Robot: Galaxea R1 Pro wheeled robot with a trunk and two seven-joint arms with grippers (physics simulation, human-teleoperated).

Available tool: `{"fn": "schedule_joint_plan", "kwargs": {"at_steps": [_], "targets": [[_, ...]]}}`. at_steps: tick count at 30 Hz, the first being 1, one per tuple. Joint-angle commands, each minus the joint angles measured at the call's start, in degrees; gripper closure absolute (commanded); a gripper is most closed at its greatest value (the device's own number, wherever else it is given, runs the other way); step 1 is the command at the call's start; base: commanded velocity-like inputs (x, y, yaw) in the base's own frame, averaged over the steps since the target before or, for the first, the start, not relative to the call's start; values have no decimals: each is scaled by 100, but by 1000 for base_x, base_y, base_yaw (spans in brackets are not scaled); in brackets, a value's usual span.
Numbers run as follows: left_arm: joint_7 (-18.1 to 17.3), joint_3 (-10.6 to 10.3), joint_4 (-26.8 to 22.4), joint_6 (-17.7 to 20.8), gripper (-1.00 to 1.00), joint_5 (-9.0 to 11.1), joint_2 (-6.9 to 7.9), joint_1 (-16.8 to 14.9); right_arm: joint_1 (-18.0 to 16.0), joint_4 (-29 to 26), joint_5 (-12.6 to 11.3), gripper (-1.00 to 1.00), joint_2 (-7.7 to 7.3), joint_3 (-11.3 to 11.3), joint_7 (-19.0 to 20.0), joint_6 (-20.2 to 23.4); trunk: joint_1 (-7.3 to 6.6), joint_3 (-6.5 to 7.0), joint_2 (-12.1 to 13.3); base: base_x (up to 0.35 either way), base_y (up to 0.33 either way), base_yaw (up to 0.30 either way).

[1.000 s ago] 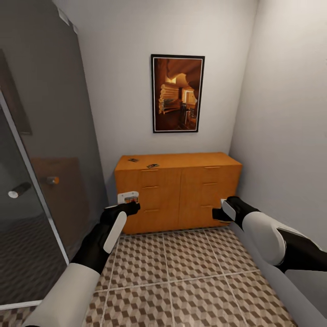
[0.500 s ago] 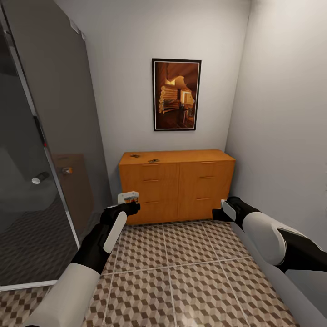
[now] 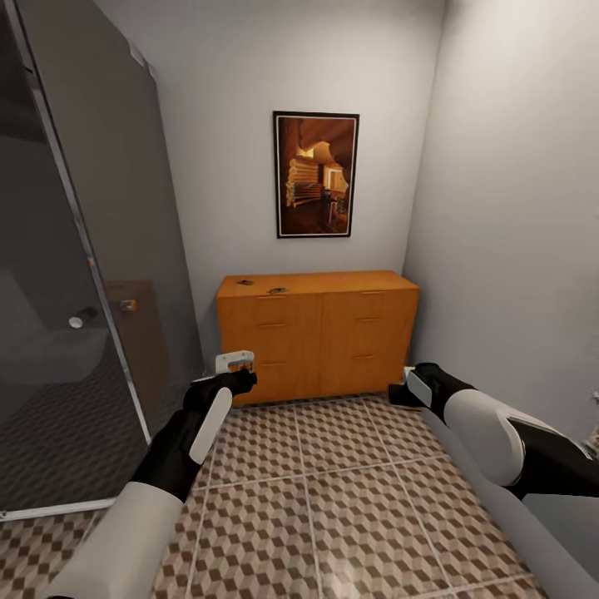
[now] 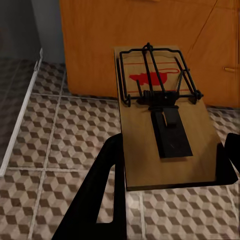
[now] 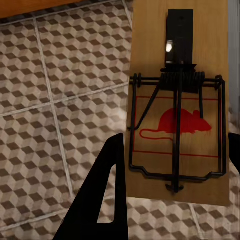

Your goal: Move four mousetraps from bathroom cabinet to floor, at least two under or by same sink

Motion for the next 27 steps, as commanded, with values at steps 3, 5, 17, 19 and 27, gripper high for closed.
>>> {"fn": "schedule_joint_plan", "kwargs": {"at_steps": [3, 5, 17, 19, 27], "targets": [[61, -9, -7, 13, 100, 52, 2, -4, -4, -5, 45, 100, -1, -48, -10, 27, 0, -7, -4, -11, 0, -216], [58, -9, -3, 13, 100, 52, 2, -4, -4, -5, 45, 100, -4, -48, -10, 27, 0, -7, -4, -4, 0, -235], [-32, -31, 701, -129, 100, 45, 18, -4, 2, 9, 60, 100, 23, -48, -37, 8, 0, -2, -4, 0, 0, -243], [-126, -42, 1068, -366, 100, 31, 23, -4, 34, 10, 62, 100, 35, -46, -29, -43, 0, 2, -4, 0, 0, -244], [-966, -48, 2547, -1387, 100, -1, 138, -4, 680, 12, 232, 100, 69, -43, -14, -575, 0, 24, -4, 0, 0, -244]]}}
